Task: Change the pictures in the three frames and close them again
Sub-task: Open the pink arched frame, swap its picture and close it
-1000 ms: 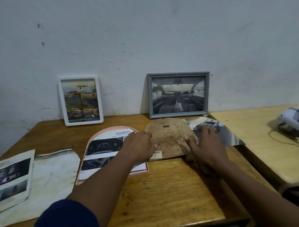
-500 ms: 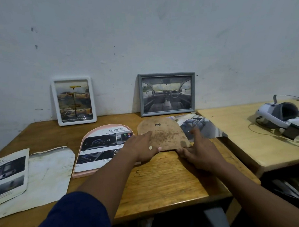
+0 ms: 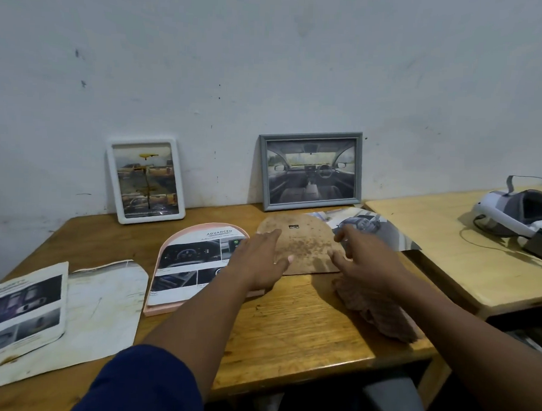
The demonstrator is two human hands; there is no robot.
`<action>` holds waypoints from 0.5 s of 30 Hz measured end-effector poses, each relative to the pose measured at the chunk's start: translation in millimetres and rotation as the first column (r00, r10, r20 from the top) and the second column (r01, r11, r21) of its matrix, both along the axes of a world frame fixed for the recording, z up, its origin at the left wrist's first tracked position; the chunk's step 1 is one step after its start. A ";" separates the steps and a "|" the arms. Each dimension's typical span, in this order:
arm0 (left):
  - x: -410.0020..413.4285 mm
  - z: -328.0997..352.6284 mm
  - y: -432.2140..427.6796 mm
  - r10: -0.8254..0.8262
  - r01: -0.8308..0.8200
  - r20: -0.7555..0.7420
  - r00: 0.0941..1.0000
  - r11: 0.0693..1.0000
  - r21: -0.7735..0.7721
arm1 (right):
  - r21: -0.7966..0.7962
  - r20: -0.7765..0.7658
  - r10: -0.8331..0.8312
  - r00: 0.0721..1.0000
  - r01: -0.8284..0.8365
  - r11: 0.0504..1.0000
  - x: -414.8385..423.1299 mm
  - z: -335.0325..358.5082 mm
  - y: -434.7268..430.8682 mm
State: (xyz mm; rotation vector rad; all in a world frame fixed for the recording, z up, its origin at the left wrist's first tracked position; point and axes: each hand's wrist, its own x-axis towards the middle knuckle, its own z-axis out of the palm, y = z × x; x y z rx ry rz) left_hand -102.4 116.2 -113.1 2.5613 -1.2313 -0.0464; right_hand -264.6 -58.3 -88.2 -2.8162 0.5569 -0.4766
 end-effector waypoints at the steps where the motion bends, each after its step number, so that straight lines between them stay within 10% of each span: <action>1: 5.6 2.6 6.7 0.023 -0.022 0.016 1.000 0.999 -0.026 | 0.034 0.031 0.015 0.999 -0.017 0.999 14.5 4.0 6.1; 9: 66.2 -1.8 111.7 0.323 -0.326 -0.046 0.945 0.932 -0.158 | 0.250 -0.017 0.185 0.983 -0.175 0.952 133.1 6.6 92.7; 15: 77.1 -21.4 157.8 0.386 -0.405 -0.134 0.913 0.900 -0.161 | 0.111 -0.223 0.175 0.959 -0.153 0.982 175.3 -28.0 135.5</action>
